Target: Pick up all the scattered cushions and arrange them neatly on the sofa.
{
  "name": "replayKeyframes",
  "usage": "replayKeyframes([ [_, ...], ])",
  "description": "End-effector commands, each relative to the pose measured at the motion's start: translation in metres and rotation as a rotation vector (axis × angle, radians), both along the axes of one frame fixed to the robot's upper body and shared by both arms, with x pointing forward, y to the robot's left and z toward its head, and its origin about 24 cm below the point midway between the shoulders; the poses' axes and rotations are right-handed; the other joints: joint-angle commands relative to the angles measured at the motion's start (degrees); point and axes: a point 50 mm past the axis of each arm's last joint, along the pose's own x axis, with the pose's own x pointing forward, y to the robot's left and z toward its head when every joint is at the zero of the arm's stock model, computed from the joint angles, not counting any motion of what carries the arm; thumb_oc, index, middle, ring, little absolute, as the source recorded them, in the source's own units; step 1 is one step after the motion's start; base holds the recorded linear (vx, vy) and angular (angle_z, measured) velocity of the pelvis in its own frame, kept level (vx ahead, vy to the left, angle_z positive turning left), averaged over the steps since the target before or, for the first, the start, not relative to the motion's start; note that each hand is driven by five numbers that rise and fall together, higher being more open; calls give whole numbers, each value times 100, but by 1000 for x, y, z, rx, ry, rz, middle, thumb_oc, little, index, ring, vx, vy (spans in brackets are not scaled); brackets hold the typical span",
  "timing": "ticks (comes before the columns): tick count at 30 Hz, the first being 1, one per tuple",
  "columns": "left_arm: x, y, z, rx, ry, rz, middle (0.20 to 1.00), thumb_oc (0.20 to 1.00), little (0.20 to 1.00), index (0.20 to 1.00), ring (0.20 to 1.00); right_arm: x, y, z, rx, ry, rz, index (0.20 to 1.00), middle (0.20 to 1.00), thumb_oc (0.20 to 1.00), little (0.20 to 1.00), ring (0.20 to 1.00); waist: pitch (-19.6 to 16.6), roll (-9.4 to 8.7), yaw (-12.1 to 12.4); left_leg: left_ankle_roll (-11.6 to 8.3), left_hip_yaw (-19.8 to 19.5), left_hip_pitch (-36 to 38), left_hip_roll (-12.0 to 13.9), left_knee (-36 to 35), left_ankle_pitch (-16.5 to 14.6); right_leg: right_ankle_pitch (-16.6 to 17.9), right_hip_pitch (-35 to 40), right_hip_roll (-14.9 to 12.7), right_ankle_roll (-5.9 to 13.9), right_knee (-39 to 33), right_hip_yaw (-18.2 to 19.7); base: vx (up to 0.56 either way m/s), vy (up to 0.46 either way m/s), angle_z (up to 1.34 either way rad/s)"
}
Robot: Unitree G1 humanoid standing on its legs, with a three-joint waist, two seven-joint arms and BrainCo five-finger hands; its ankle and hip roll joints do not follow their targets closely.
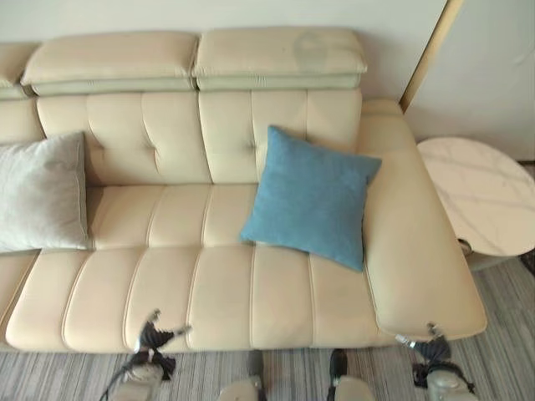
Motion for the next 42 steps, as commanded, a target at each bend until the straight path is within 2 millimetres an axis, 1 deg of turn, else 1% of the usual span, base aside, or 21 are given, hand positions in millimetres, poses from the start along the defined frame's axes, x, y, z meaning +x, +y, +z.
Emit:
replayKeyframes([
  [1,35,8,13,12,-51,-7,1000,1000,1000,1000,1000,50,-19,31,-77,-101,73,1000,1000,1000,1000,1000,33,37,-10,-237,-67,510,-28,-149,-464,-76,267,223,216,-197,188,78,44,-2],
  [6,-27,-1,-28,-52,206,35,1000,1000,1000,1000,1000,-1,-20,-8,-58,154,88,1000,1000,1000,1000,1000,-261,-49,63,-201,-25,979,-28,-233,-574,-186,759,278,199,-324,193,21,25,-4],
  [10,-54,-7,-41,-89,308,56,1000,1000,1000,1000,1000,-29,-15,-25,5,262,51,1000,1000,1000,1000,1000,-341,-114,82,-171,-19,1216,-29,-233,-656,-283,987,290,189,-288,194,-10,8,0],
  [12,-70,-10,-47,-99,369,57,1000,1000,1000,1000,1000,-45,-4,-36,48,315,47,1000,1000,1000,1000,1000,-238,-160,81,-149,46,1316,-11,-233,-702,-277,994,284,188,-203,203,-98,25,-5],
  [15,-70,-10,-48,-104,375,55,1000,1000,1000,1000,1000,-46,0,-38,64,323,49,1000,1000,1000,1000,1000,-101,-155,85,-141,79,1290,7,-233,-668,-275,876,286,200,-15,225,-152,-3,-16],
  [18,-63,-6,-44,-88,360,56,1000,1000,1000,1000,1000,-40,6,-38,80,307,51,1000,1000,1000,1000,1000,211,-40,85,-69,105,1087,134,-233,-433,-575,519,380,164,997,346,-321,1,-13],
  [22,-66,-4,-45,-75,391,32,1000,1000,1000,1000,1000,-44,7,-40,85,320,49,1000,1000,1000,1000,1000,164,49,182,-43,132,737,224,-233,-202,-840,614,374,91,1920,532,-278,-46,2],
  [24,-68,-5,-46,-78,398,38,1000,1000,1000,1000,1000,-43,8,-39,85,313,45,1000,1000,1000,1000,1000,71,-2,267,-77,148,533,243,-233,-67,-789,879,368,117,1851,726,-242,-147,15],
  [25,-68,-6,-46,-78,396,40,1000,1000,1000,1000,1000,-42,8,-39,83,309,42,1000,1000,1000,1000,1000,28,-40,325,-108,155,368,263,-226,28,-875,1136,374,104,1527,786,-329,-253,-26],
  [26,-68,-7,-46,-79,392,46,1000,1000,1000,1000,1000,-39,9,-38,76,305,52,1000,1000,1000,1000,1000,-31,-68,451,-218,206,128,388,-165,210,-1263,1475,436,-1,823,791,-340,-269,-34],
  [27,-69,-8,-47,-79,391,42,1000,1000,1000,1000,1000,-39,10,-38,73,303,61,1000,1000,1000,1000,1000,-42,-40,471,-278,189,30,450,-152,313,-1357,1584,519,-65,549,762,-476,-341,-41],
  [28,-67,-11,-47,-85,385,40,1000,1000,1000,1000,1000,-38,9,-38,71,296,56,1000,1000,1000,1000,1000,18,24,464,-427,134,-130,597,-106,502,-1412,1638,703,-181,326,774,-444,-283,-25],
  [31,-55,-18,-46,-89,343,17,1000,1000,1000,1000,1000,-31,6,-33,52,269,48,1000,1000,1000,1000,1000,322,117,399,-616,108,-327,811,-75,545,-1389,1530,930,-356,317,656,-496,-247,24],
  [32,-51,-19,-45,-89,333,12,1000,1000,1000,1000,1000,-30,4,-33,45,268,53,1000,1000,1000,1000,1000,385,111,403,-588,-2,-359,786,27,477,-1339,1454,925,-392,354,630,-477,-143,68],
  [33,-51,-21,-46,-95,331,12,1000,1000,1000,1000,1000,-30,4,-33,44,275,54,1000,1000,1000,1000,1000,442,60,347,-450,-198,-352,637,500,279,-1199,1331,838,-383,362,538,-553,-130,61],
  [35,-59,-23,-48,-115,349,24,1000,1000,1000,1000,1000,-32,5,-34,51,288,66,1000,1000,1000,1000,1000,333,-125,226,-179,-191,-128,237,1716,-679,-899,1050,608,-401,226,455,-448,-99,49],
  [36,-58,-23,-48,-115,349,24,1000,1000,1000,1000,1000,-31,5,-34,51,288,66,1000,1000,1000,1000,1000,321,-123,221,-179,-195,-142,236,1710,-668,-893,1036,609,-401,223,451,-172,-40,53],
  [38,-66,-24,-51,-125,378,28,1000,1000,1000,1000,1000,-37,4,-36,57,310,65,1000,1000,1000,1000,1000,229,-171,168,-99,-202,87,10,2053,-1056,-791,995,559,-397,85,443,-71,14,30],
  [40,-75,-24,-54,-131,412,29,1000,1000,1000,1000,1000,-44,4,-39,65,340,58,1000,1000,1000,1000,1000,75,-79,58,-75,-96,688,9,1512,-1136,-756,977,635,-353,-20,400,13,107,21],
  [41,-78,-26,-55,-124,440,-3,1000,1000,1000,1000,1000,-52,4,-42,65,369,56,1000,1000,1000,1000,1000,-100,75,-38,-113,-66,1141,65,239,-887,-669,898,740,-285,-142,275,38,132,7],
  [42,-78,-26,-55,-124,440,-3,1000,1000,1000,1000,1000,-52,4,-42,65,369,56,1000,1000,1000,1000,1000,-97,76,-39,-113,-66,1159,64,212,-873,-668,904,741,-285,-146,273,-17,136,19],
])
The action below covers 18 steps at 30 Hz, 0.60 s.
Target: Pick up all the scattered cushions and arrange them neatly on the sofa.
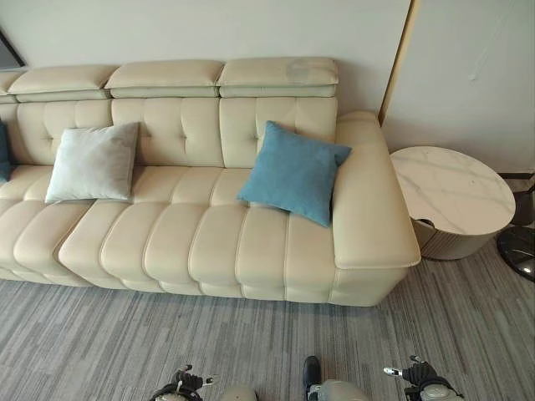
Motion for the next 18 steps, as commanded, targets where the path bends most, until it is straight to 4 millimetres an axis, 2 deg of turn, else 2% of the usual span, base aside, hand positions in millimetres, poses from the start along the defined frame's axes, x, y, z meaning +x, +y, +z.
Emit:
replayKeyframes([
  [1,-9,15,2,51,20,-31,1000,1000,1000,1000,1000,-1,0,-1,-2,4,-16,1000,1000,1000,1000,1000,-277,135,-105,-67,-89,-298,137,-1238,667,-639,515,-188,486,216,2,26,107,33],
  [2,-9,15,2,56,31,-71,1000,1000,1000,1000,1000,-6,2,-3,4,25,-10,1000,1000,1000,1000,1000,-380,136,-129,-91,-106,-169,148,-1379,693,-568,625,-184,547,19,-9,25,107,58],
  [5,-9,15,2,52,37,-81,1000,1000,1000,1000,1000,-10,3,-5,3,44,7,1000,1000,1000,1000,1000,-355,96,-90,-84,-109,-105,132,-1379,678,-514,751,-241,588,-64,-26,9,63,20],
  [18,-14,18,2,54,53,-71,1000,1000,1000,1000,1000,-12,11,-8,24,57,22,1000,1000,1000,1000,1000,-336,-20,-50,-59,-37,17,116,-1379,641,-447,923,-365,686,-135,-16,11,34,-13],
])
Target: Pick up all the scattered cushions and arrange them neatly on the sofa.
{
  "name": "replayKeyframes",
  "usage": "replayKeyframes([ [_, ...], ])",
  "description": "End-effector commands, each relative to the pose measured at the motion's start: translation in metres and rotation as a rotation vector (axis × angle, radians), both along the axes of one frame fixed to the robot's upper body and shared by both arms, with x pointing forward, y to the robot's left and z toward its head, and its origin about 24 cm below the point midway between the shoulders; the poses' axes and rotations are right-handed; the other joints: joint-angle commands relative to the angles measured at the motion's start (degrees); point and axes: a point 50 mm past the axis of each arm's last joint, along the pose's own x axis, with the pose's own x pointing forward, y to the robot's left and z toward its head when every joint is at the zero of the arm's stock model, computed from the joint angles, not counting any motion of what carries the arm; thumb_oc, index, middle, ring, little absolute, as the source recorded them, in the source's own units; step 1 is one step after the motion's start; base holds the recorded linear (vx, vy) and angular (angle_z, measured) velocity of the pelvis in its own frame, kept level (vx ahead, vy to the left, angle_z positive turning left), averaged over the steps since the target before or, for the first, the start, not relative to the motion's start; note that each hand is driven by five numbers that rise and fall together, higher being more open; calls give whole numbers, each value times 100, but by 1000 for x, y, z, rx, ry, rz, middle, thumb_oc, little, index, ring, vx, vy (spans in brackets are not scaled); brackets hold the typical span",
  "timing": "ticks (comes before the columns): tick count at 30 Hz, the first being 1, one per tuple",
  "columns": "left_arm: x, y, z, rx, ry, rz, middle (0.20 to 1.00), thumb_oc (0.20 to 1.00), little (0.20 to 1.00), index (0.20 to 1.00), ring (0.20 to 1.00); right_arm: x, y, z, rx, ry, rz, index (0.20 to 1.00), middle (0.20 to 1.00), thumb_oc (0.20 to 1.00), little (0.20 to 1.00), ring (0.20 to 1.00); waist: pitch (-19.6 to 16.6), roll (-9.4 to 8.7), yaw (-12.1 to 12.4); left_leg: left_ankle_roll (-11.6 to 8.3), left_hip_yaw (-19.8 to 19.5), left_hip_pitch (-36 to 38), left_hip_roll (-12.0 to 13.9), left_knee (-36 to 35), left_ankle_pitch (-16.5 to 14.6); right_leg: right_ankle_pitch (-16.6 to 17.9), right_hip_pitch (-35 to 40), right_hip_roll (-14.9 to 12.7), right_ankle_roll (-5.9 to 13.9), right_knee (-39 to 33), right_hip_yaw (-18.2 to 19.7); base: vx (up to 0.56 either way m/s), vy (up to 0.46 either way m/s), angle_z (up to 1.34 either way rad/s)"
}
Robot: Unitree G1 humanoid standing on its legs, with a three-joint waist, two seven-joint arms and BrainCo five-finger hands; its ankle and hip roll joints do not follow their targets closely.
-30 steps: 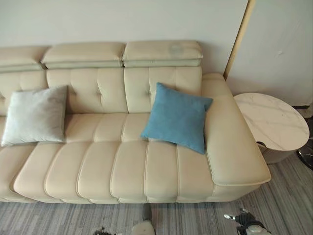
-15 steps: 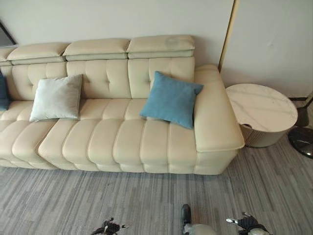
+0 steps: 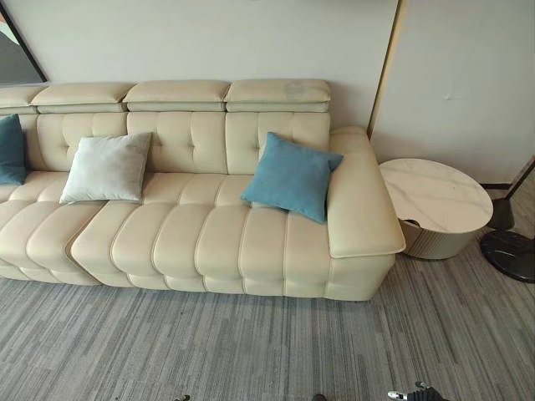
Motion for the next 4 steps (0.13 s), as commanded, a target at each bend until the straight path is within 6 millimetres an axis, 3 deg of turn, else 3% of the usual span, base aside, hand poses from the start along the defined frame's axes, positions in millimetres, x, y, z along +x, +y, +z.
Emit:
replayKeyframes([
  [1,15,18,7,53,-31,-16,1000,1000,1000,1000,1000,18,11,1,16,-38,51,1000,1000,1000,1000,1000,123,-278,-45,8,-183,63,-171,-8,-348,-135,450,-513,636,-394,56,10,17,-5],
  [4,13,19,7,50,-23,-4,1000,1000,1000,1000,1000,17,13,0,22,-35,48,1000,1000,1000,1000,1000,130,-285,-36,14,-179,64,-179,-8,-349,-126,457,-526,646,-390,59,0,0,0],
])
